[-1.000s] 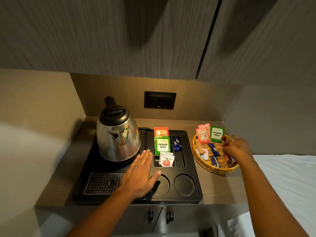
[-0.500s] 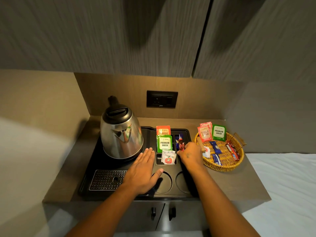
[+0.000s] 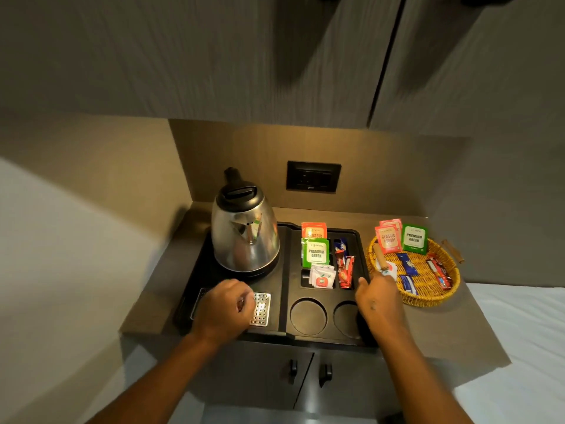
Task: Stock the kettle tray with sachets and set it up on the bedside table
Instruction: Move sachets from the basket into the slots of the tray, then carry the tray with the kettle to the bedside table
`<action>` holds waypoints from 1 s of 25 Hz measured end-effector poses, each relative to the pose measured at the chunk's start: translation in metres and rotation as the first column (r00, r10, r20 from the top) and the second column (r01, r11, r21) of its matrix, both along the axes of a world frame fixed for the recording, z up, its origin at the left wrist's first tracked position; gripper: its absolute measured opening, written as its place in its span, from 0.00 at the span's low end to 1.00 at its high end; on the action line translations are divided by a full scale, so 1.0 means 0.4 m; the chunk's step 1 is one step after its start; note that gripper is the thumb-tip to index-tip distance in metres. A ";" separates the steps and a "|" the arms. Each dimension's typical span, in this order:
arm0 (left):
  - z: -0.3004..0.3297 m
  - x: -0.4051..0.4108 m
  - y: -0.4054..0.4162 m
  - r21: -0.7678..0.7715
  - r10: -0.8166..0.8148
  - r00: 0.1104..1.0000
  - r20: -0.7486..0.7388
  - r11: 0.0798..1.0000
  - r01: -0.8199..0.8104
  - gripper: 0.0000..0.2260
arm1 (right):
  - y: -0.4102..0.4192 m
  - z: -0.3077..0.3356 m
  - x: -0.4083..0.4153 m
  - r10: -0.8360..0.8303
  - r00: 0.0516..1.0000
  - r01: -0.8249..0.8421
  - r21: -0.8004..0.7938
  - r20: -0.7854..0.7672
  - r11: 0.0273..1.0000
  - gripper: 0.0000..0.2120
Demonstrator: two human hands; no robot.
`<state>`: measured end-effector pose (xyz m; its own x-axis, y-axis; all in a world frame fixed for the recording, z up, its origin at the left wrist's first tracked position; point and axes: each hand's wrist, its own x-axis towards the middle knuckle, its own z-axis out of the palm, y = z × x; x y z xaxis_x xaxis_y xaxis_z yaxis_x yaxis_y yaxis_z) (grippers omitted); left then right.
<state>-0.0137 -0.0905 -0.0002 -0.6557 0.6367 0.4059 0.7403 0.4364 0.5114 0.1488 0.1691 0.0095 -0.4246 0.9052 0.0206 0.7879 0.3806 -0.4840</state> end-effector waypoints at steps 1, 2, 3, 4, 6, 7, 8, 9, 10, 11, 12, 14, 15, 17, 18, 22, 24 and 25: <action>0.013 -0.039 -0.038 0.012 0.082 0.997 -0.012 0.997 -0.082 0.05 | 0.001 -0.005 -0.002 -0.013 1.000 0.013 -0.002 -0.001 1.000 0.15; 0.025 -0.083 -0.062 0.011 0.165 0.986 0.008 0.986 -0.165 0.04 | 0.005 -0.010 -0.003 -0.023 1.000 0.023 -0.007 -0.008 1.000 0.16; 0.036 -0.129 -0.080 -0.012 0.254 0.966 0.056 0.967 -0.253 0.02 | 0.006 -0.015 -0.006 -0.025 0.999 0.024 -0.017 -0.023 1.000 0.16; 0.044 -0.177 -0.088 -0.057 0.341 0.932 0.124 0.940 -0.336 0.01 | 0.007 -0.022 -0.010 -0.028 0.999 0.027 -0.037 -0.040 0.999 0.16; 0.042 -0.258 -0.076 -0.214 0.476 0.824 0.309 0.878 -0.427 0.09 | 0.013 -0.038 -0.018 -0.061 0.997 0.056 -0.090 -0.053 0.994 0.17; 0.033 -0.286 -0.065 -0.310 0.498 0.771 0.396 0.863 -0.399 0.13 | 0.015 -0.046 -0.023 -0.085 0.995 0.078 -0.117 -0.055 0.990 0.18; 0.021 -0.305 -0.051 -0.387 0.501 0.734 0.458 0.856 -0.343 0.17 | 0.017 -0.053 -0.030 -0.108 0.992 0.099 -0.139 -0.058 0.985 0.20; 0.010 -0.317 -0.037 -0.427 0.493 0.713 0.499 0.856 -0.293 0.19 | 0.019 -0.060 -0.039 -0.132 0.989 0.121 -0.156 -0.064 0.980 0.21; 0.000 -0.325 -0.022 -0.427 0.483 0.704 0.521 0.861 -0.274 0.20 | 0.021 -0.063 -0.048 -0.161 0.984 0.147 -0.167 -0.077 0.975 0.21; -0.010 -0.328 -0.009 -0.419 0.488 0.687 0.538 0.862 -0.284 0.20 | 0.022 -0.063 -0.056 -0.205 0.975 0.186 -0.182 -0.092 0.966 0.21; -0.017 -0.332 0.000 -0.408 0.502 0.665 0.553 0.859 -0.309 0.20 | 0.024 -0.062 -0.063 -0.258 0.961 0.234 -0.198 -0.104 0.952 0.20; -0.033 -0.335 0.004 -0.393 0.525 0.627 0.575 0.850 -0.351 0.19 | 0.022 -0.060 -0.070 -0.333 0.936 0.303 -0.220 -0.114 0.927 0.20; -0.038 -0.338 0.000 -0.384 0.526 0.616 0.586 0.850 -0.361 0.19 | 0.017 -0.060 -0.074 -0.344 0.931 0.312 -0.226 -0.121 0.923 0.19; -0.037 -0.346 -0.014 -0.372 0.526 0.599 0.604 0.851 -0.371 0.18 | 0.004 -0.060 -0.079 -0.348 0.929 0.314 -0.228 -0.128 0.921 0.19; -0.035 -0.351 -0.024 -0.368 0.527 0.595 0.607 0.850 -0.377 0.18 | -0.003 -0.060 -0.080 -0.357 0.926 0.324 -0.227 -0.125 0.918 0.18; -0.002 -0.365 -0.066 -0.313 0.529 0.586 0.614 0.845 -0.434 0.16 | -0.035 -0.046 -0.095 -0.373 0.920 0.336 -0.246 -0.123 0.909 0.18; 0.019 -0.372 -0.091 -0.276 0.525 0.589 0.615 0.842 -0.463 0.15 | -0.052 -0.025 -0.102 -0.357 0.925 0.316 -0.258 -0.130 0.913 0.17; 0.038 -0.372 -0.101 -0.258 0.520 0.601 0.608 0.844 -0.469 0.15 | -0.060 -0.013 -0.103 -0.344 0.929 0.302 -0.259 -0.135 0.917 0.16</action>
